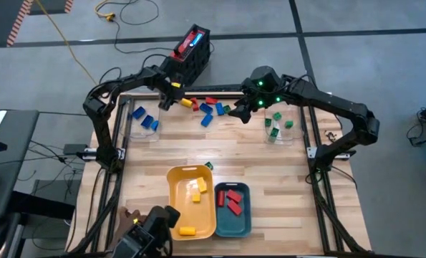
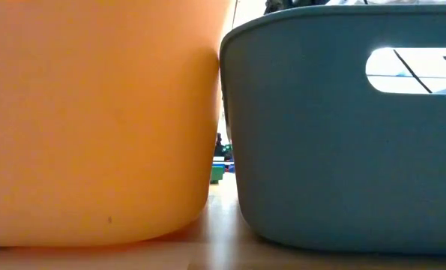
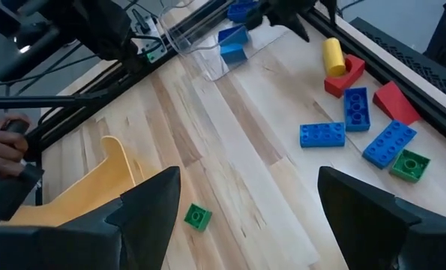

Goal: Sort blocks
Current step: Put the green game piece into the right transparent bin

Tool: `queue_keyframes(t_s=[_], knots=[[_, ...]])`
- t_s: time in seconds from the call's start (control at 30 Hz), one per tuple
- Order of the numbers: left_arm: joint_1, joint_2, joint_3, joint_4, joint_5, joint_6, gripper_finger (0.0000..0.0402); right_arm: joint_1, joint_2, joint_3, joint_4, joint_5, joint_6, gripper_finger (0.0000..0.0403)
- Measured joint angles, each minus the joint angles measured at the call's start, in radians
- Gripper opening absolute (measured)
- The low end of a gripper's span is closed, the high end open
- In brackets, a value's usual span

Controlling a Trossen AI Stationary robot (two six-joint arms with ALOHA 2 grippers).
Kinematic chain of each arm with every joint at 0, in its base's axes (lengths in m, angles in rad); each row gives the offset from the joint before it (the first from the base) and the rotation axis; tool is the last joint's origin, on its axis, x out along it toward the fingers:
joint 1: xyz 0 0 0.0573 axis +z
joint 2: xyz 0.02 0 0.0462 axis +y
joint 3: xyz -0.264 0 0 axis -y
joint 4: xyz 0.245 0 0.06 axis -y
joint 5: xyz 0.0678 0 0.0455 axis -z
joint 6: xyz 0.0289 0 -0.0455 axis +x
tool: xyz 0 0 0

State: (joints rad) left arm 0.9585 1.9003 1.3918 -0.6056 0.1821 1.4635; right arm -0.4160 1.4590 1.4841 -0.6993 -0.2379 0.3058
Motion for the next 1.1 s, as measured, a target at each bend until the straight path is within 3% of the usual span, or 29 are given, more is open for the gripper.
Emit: queue_keyframes(t_s=[0.17,0.37,0.57,1.1], knots=[[-0.004,-0.002,0.000,0.007,-0.064,-0.080,0.0192,0.000,0.000,0.000,0.001,0.000,0.000,0.0331],[0.003,-0.032,0.000,0.020,0.013,-0.108,0.0184,-0.013,0.000,0.000,-0.001,-0.014,0.005,0.0331],[0.065,-0.057,0.000,0.091,0.181,-0.183,0.0175,-0.019,0.000,0.000,-0.004,-0.015,0.027,0.0331],[0.056,0.016,-0.002,0.047,0.206,-0.142,0.0173,-0.012,0.000,0.000,-0.003,-0.018,0.061,0.0331]])
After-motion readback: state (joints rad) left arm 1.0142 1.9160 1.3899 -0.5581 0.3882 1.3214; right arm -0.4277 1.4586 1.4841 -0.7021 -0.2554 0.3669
